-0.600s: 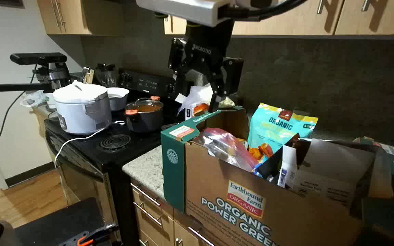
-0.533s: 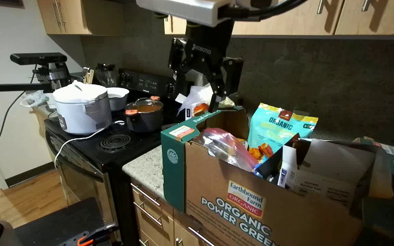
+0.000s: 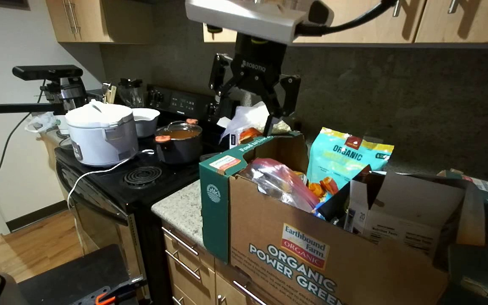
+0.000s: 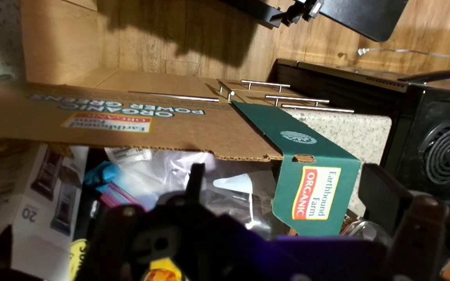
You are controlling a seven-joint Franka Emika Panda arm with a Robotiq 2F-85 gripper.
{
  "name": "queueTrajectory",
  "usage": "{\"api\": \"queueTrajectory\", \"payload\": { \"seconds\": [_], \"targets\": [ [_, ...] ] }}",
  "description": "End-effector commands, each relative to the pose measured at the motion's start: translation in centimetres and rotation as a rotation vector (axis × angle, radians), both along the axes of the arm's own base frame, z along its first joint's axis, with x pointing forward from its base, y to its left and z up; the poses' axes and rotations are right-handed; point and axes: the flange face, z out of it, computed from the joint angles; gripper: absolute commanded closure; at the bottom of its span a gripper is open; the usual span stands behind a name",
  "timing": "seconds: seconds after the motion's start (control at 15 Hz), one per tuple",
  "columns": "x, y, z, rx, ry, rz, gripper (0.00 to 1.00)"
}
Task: Take out two products out of the box and put them on the counter
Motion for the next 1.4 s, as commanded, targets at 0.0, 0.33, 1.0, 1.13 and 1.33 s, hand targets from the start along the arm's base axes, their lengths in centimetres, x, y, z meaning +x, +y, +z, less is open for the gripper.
{"api": "queueTrajectory", "payload": {
  "seconds": [0.0, 0.33, 1.0, 1.13, 1.33],
  "targets": [
    [5.0, 2.4, -0.2, -0.037, 0.003, 0.203, 0.0],
    [10.5, 5.2, -1.2, -0.091, 0.014, 0.444, 0.0],
    [18.7, 4.7, -6.7, -0.141, 0.04, 0.227, 0.0],
    [20.2, 4.6, -7.5, -0.167, 0.011, 0.18, 0.0],
    [22.2, 3.8, -8.8, -0.222, -0.096, 0.143, 0.0]
  ]
}}
